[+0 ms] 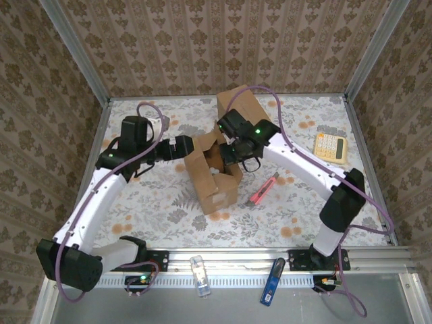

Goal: Unpack the express box

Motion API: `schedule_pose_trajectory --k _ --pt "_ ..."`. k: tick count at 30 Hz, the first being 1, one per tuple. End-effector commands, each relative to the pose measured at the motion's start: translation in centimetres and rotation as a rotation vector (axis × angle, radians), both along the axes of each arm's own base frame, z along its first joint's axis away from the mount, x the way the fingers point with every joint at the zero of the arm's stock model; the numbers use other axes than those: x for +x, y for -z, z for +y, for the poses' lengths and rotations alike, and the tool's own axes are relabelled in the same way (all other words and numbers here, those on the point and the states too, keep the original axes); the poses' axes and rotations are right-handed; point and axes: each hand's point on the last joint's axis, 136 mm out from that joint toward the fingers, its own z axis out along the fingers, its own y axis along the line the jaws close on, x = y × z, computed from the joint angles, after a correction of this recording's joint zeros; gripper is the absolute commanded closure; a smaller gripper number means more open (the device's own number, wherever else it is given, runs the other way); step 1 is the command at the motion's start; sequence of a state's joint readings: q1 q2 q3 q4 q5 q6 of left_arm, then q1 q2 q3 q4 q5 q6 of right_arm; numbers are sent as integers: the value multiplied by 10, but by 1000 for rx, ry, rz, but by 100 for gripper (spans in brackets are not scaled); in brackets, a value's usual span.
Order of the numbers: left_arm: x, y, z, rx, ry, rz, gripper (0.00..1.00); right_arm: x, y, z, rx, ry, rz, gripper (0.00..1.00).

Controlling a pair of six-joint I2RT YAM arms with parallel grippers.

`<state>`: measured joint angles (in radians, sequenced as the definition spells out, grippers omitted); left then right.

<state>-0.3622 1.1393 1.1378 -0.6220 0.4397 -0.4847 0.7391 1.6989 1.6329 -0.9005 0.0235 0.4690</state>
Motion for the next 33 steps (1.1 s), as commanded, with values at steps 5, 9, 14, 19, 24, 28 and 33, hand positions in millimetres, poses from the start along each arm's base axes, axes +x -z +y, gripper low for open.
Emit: schedule_pose_trajectory --k 5,9,14,19,24,28,33 --pt "-32 15 8 267 22 66 0 -2 -32 45 513 138 10 100" --pt "-36 19 -4 346 45 64 0 -6 -37 46 620 177 4 100" --pt "-35 35 -3 509 21 88 0 -11 -40 43 680 200 -1 100" --pt "-33 49 4 678 -12 109 0 -14 -44 39 722 210 -17 100" --pt "-31 54 15 802 -46 116 13 -17 -47 36 739 205 -25 100" --pt "-32 43 19 774 -72 82 26 -18 -43 33 738 211 -23 100" --pt "-38 27 25 654 -80 51 48 -18 -38 25 743 223 -17 100"
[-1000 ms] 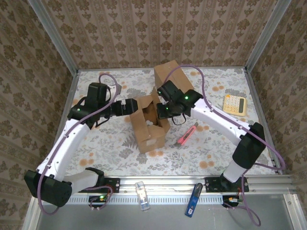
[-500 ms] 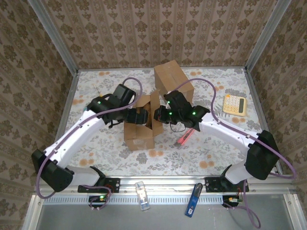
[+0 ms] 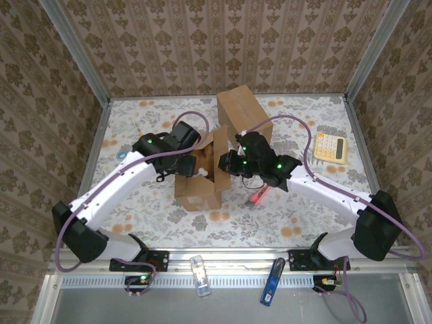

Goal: Unpack the express box

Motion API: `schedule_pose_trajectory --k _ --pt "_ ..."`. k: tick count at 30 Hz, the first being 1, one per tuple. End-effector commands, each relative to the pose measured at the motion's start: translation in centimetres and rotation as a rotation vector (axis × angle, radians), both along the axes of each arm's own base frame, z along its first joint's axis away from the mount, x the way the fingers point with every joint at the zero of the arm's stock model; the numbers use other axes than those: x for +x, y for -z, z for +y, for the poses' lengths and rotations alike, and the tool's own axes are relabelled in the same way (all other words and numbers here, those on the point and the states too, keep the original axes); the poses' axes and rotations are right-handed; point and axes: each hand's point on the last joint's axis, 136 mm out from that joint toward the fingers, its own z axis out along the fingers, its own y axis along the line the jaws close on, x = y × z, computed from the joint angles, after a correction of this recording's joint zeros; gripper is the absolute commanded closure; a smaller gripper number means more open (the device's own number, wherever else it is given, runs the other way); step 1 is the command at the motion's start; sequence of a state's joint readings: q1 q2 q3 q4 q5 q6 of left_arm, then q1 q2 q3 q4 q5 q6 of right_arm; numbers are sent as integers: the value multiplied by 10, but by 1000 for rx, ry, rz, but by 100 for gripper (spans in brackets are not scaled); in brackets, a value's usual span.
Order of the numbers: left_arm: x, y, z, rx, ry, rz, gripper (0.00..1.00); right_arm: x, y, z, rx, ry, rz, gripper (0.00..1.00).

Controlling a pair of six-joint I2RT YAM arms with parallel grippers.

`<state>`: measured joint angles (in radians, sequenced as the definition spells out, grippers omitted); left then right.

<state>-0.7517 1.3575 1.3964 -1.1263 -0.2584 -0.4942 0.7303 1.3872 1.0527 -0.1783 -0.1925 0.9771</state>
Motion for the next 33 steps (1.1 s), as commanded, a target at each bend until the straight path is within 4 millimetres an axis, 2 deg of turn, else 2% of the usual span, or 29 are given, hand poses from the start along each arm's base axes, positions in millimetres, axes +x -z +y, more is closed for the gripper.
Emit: schedule_pose_trajectory --k 1,4,10,16,21,27,33 --pt "-6 -18 14 -88 -19 -42 52 5 -30 -1 96 7 -68 100" --pt "-12 -20 10 -262 5 -45 60 5 -27 -4 107 -1 -57 100" --pt "-20 -16 -17 -685 104 -37 68 5 -26 1 155 -87 -46 100" --pt "-21 3 -26 -860 120 -18 74 7 -23 3 198 -134 -31 100" --pt "-24 11 -18 -883 87 -18 75 12 -16 -5 185 -108 -16 100" --pt "-31 -6 -2 -825 69 -62 75 16 -7 -16 154 -78 -4 100" --pt "-34 -12 28 -651 -19 -84 59 16 0 -18 142 -73 6 100"
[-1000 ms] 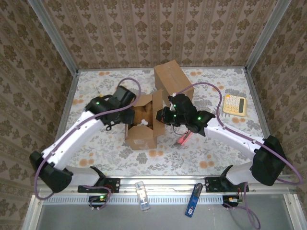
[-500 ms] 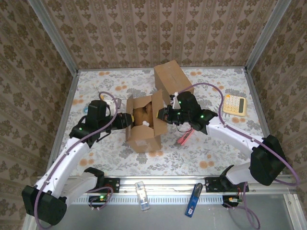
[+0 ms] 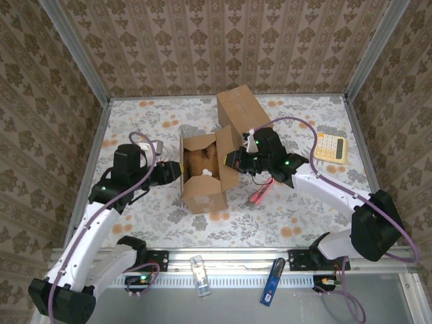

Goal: Unpack the express box

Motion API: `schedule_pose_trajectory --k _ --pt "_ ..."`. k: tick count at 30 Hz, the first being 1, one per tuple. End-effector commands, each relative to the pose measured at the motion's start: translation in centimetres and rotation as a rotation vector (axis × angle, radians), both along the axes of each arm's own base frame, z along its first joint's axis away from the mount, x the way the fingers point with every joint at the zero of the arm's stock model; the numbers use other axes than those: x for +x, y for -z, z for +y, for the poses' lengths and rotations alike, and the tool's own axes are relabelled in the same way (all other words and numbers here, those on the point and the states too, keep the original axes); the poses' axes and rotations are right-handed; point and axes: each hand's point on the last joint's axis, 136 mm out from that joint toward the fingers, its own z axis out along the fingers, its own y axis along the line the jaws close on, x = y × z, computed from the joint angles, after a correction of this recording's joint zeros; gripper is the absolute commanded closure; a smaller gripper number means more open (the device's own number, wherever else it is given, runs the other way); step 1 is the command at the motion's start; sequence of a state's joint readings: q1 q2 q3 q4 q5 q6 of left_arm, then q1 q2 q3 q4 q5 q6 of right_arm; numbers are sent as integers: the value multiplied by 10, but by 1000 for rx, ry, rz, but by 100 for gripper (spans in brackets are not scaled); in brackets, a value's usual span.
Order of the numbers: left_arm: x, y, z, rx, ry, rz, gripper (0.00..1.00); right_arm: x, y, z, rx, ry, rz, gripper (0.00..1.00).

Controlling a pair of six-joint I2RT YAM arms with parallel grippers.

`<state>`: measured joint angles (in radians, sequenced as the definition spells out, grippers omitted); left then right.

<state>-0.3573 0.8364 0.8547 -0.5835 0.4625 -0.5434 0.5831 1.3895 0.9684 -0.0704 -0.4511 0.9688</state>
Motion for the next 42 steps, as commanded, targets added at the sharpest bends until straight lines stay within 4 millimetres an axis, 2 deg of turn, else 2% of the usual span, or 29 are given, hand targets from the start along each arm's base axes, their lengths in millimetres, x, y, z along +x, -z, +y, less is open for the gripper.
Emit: schedule_pose_trajectory --k 1,5,8,12,15,18,21,27,31,36,40,42 --pt "-10 6 27 151 -66 41 57 7 -9 0 21 3 -55 100" --pt "-14 15 53 303 -137 93 52 6 -8 0 18 -1 -53 100" --pt "-12 5 57 330 -146 76 49 5 -8 0 8 -9 -54 100" --pt "-6 -33 43 294 -111 2 32 4 -7 -1 -10 -15 -52 100" --pt "-2 -48 24 347 -46 -29 15 3 -6 -1 -10 -18 -51 100" --pt "2 -43 2 429 24 -20 7 3 -3 -2 -13 -15 -47 100" --pt "9 -26 -9 541 47 21 0 2 -3 -2 -13 -18 -49 100" --pt "31 6 7 788 -46 102 0 1 1 -3 -20 -20 -45 100" --pt "39 21 0 807 -33 121 3 0 3 -3 -23 -17 -41 100" --pt "40 31 -17 708 1 115 25 -1 6 -5 -28 -14 -38 100" --pt "34 32 -16 644 6 123 48 0 5 -5 -29 -11 -40 100" --pt "30 36 -14 605 12 141 52 0 5 -5 -29 -12 -40 100"
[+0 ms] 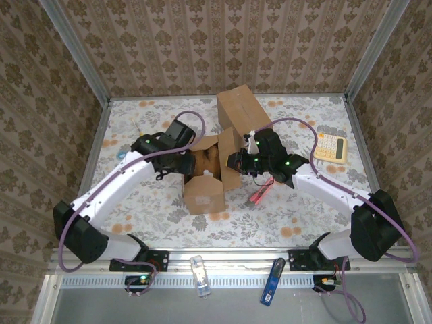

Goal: Unpack the express box

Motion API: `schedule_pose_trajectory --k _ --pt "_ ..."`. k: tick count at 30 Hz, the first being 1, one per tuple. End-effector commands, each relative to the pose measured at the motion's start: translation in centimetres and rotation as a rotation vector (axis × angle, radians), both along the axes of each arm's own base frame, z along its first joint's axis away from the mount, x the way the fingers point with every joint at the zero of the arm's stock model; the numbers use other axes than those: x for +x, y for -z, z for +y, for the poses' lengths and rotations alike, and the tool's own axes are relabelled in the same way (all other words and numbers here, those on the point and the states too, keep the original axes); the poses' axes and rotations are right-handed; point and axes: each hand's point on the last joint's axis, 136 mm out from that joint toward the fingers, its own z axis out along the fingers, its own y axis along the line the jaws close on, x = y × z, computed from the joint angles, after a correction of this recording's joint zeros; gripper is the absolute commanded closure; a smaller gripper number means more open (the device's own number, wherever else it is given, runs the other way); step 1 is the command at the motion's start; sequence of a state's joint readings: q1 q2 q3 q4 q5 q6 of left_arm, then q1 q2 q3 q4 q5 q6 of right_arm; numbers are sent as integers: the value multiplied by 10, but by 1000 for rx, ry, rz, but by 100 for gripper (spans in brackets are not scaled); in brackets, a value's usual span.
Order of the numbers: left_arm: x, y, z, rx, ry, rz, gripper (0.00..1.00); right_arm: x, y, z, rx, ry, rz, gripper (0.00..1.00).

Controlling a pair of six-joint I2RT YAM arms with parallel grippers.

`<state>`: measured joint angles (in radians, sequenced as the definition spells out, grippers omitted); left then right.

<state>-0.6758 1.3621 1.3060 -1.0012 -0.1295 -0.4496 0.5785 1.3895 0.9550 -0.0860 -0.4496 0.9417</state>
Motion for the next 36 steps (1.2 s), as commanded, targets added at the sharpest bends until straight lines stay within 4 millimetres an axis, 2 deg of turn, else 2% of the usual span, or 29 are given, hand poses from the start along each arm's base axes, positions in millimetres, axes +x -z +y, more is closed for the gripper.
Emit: schedule_pose_trajectory --k 1,7,10,14,17,18,19,21,23,26,29,31,32,35,36 --pt "-7 -2 3 -95 -8 9 55 2 -4 -1 -2 -4 -43 100" --pt "-16 2 11 -184 -21 18 70 2 -5 -2 -5 -2 -43 100" --pt "-20 -3 2 -302 11 9 76 2 -4 -2 -13 -3 -41 100" --pt "-26 -2 -7 -456 26 6 92 2 -4 -3 -23 -13 -46 100" --pt "-32 2 -6 -505 19 9 92 0 -7 -2 -31 -45 -53 100" --pt "-34 3 -4 -507 16 5 88 -1 -8 -2 -32 -60 -56 100" --pt "-35 2 -1 -503 14 -1 79 -2 -9 -1 -33 -72 -56 100" --pt "-37 -5 5 -487 13 -26 52 -4 0 1 -52 -105 -37 100" --pt "-37 -19 13 -459 20 -62 30 -8 -1 2 -57 -136 -38 100" --pt "-30 -49 27 -394 29 -134 13 -15 -1 5 -59 -191 -39 100" --pt "-18 -87 39 -309 55 -231 7 -22 2 6 -82 -253 -33 100" --pt "-10 -111 40 -279 90 -292 0 -26 4 5 -108 -285 -35 100" --pt "-6 -125 36 -273 125 -328 0 -27 6 4 -121 -298 -34 100" --pt "7 -148 26 -229 218 -385 0 -30 8 2 -143 -323 -30 100" --pt "6 -150 14 -211 276 -384 0 -29 9 2 -145 -324 -30 100"
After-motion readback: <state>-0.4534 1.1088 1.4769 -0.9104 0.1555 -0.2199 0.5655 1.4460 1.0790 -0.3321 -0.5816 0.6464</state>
